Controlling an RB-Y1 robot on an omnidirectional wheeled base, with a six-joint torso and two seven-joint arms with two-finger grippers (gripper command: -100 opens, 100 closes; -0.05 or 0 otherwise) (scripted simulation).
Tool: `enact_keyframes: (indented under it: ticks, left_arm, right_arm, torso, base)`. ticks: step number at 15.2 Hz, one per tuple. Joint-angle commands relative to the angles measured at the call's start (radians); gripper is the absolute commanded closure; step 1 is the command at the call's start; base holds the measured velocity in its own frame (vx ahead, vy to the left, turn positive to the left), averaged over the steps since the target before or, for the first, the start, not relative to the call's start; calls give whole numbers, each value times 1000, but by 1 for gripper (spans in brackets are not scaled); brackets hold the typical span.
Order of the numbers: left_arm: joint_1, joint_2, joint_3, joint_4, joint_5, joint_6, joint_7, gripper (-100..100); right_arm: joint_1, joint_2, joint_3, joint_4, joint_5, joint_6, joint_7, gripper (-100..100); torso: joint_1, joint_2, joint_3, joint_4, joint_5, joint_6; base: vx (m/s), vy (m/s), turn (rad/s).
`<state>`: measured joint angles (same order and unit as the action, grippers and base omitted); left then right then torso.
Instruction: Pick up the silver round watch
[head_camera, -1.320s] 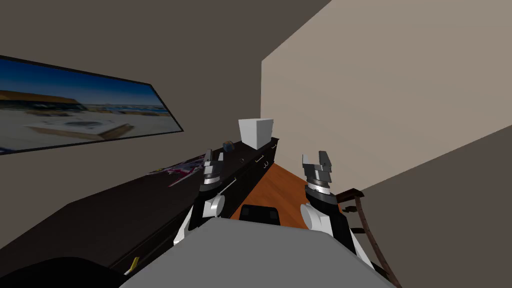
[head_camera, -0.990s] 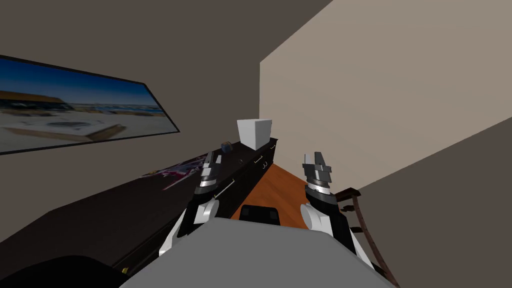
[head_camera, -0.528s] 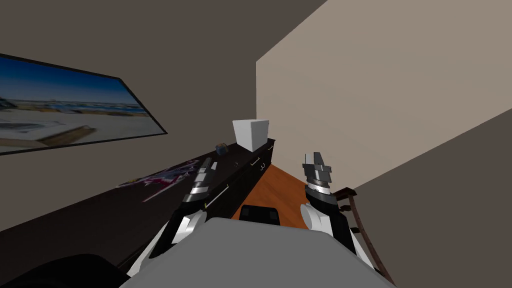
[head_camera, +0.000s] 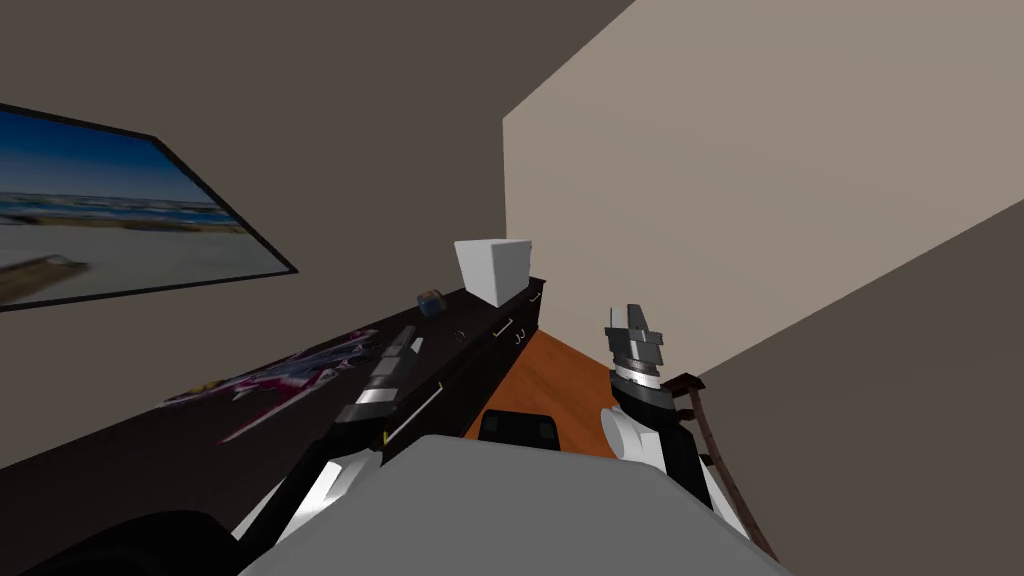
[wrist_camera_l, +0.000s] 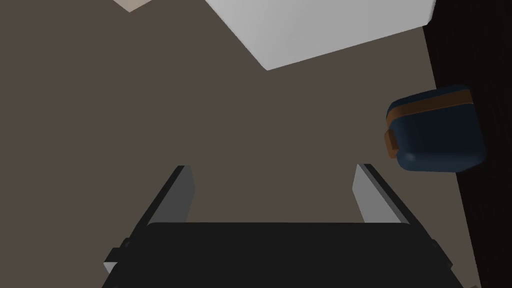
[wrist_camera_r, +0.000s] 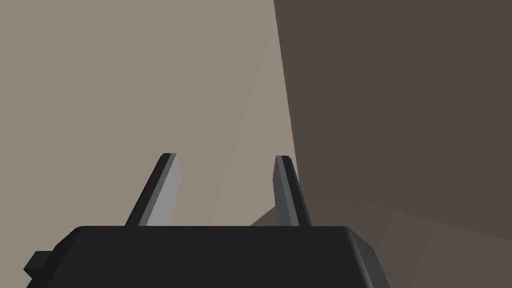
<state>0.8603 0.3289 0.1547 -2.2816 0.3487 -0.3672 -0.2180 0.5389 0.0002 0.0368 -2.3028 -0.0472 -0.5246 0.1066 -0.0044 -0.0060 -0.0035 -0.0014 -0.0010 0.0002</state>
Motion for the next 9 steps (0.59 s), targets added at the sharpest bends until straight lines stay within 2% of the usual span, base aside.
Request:
enact_keyframes:
  ticks: [1, 2, 3, 4, 5, 6, 7, 8, 9]
  left_arm:
    - [37, 21, 14, -2, 26, 17, -12, -100]
    - [69, 47, 32, -8, 58, 41, -26, -100]
    - [79, 47, 32, -8, 58, 41, -26, -100]
    - [110, 74, 51, -13, 91, 65, -41, -100]
    - [121, 74, 51, -13, 91, 65, -41, -100]
    - [156, 101, 70, -18, 124, 90, -55, -100]
    - [164, 101, 70, -18, 124, 90, -55, -100]
    - [192, 128, 89, -22, 158, 115, -70, -100]
    - [207, 128, 89, -22, 158, 115, -70, -100]
  right_arm:
    - [0, 0, 0, 0, 0, 0, 0, 0]
    - [0, 0, 0, 0, 0, 0, 0, 0]
    - [0, 0, 0, 0, 0, 0, 0, 0]
    - [0, 0, 0, 0, 0, 0, 0, 0]
    - [0, 0, 0, 0, 0, 0, 0, 0]
    - [0, 0, 0, 0, 0, 0, 0, 0]
    - [0, 0, 0, 0, 0, 0, 0, 0]
    - [0, 0, 0, 0, 0, 0, 0, 0]
    - [0, 0, 0, 0, 0, 0, 0, 0]
  torso:
    - [0, 0, 0, 0, 0, 0]
    - [0, 0, 0, 0, 0, 0]
    - [0, 0, 0, 0, 0, 0]
    - [0, 0, 0, 0, 0, 0]
    - [0, -1, 0, 0, 0, 0]
    - [0, -1, 0, 0, 0, 0]
    - [1, -1, -1, 0, 0, 0]
    - [0, -1, -1, 0, 0, 0]
    - [1, -1, -1, 0, 0, 0]
  base:
    - [85, -55, -68]
    - [96, -58, -71]
    - [90, -48, -59]
    - [97, -53, -89]
    - [102, -45, -70]
    - [110, -44, -79]
    - [104, -47, -71]
    - [100, -40, -96]
    - [85, -33, -72]
